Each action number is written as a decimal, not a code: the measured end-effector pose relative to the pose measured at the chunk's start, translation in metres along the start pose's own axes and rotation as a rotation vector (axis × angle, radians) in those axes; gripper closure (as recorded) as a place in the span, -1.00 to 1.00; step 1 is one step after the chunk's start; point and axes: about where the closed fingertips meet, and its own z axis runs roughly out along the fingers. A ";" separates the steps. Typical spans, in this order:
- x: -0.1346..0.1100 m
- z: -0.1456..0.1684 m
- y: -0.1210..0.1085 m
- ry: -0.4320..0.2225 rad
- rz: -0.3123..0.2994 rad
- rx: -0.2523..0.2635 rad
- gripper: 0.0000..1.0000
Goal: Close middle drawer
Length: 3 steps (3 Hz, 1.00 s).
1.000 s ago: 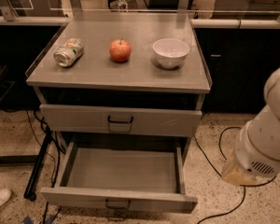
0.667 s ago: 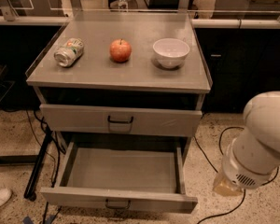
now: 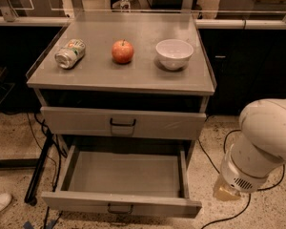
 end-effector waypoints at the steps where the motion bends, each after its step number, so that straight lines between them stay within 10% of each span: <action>1: 0.009 0.046 0.009 -0.002 0.025 -0.064 1.00; 3: 0.020 0.111 0.022 0.000 0.068 -0.157 1.00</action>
Offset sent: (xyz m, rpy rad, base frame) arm -0.0134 0.0017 -0.0492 0.0306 0.0647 -0.0194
